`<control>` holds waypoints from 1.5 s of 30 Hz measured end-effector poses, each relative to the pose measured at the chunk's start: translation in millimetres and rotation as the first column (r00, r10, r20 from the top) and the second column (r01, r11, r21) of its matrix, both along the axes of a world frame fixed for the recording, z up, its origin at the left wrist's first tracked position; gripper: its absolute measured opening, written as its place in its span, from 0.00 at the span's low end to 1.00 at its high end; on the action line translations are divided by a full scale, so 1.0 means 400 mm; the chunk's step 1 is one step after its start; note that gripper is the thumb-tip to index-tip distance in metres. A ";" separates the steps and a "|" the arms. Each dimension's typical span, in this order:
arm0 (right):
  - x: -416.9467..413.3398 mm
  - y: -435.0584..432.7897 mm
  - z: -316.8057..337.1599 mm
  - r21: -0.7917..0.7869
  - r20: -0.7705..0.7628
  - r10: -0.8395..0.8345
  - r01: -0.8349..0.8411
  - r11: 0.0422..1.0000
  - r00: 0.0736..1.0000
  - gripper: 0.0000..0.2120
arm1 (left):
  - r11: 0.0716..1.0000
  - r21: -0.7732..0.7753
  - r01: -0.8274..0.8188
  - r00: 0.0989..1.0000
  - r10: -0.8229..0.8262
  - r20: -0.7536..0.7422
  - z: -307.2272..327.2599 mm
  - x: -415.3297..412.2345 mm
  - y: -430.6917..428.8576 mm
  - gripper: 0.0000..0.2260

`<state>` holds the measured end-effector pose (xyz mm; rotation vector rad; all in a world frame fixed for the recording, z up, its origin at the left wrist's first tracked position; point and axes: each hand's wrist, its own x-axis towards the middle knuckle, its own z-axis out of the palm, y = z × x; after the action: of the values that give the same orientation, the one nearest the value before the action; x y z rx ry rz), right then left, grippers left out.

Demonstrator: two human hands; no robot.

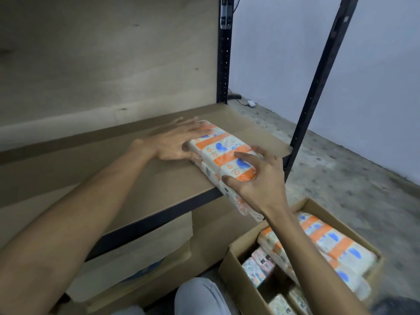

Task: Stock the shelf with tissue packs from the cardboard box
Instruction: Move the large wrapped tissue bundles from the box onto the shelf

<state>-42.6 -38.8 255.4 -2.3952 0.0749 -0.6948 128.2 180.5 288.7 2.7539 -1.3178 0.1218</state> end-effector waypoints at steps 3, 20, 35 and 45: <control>0.030 0.013 0.009 0.033 -0.012 -0.024 0.025 0.999 1.000 0.32 | 0.976 -0.154 -0.152 0.987 0.158 0.026 -0.024 -0.019 0.023 0.37; 0.087 0.022 -0.063 -0.214 0.094 0.061 -0.040 0.976 0.994 0.35 | 0.747 -0.117 -0.655 0.754 0.634 -0.170 -0.151 -0.111 -0.028 0.27; 0.223 -0.017 -0.064 -0.236 0.078 -0.006 0.024 0.971 0.997 0.31 | 0.764 -0.098 -0.638 0.765 0.614 -0.192 -0.142 -0.076 -0.079 0.25; 0.347 -0.103 -0.048 -0.250 -0.023 -0.044 0.037 0.967 0.999 0.33 | 0.761 -0.115 -0.639 0.765 0.612 -0.199 -0.142 -0.013 -0.157 0.25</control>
<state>96.4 -79.8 236.1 -2.6517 0.0507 -0.7261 123.1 117.7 231.8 2.8488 -0.2748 0.0644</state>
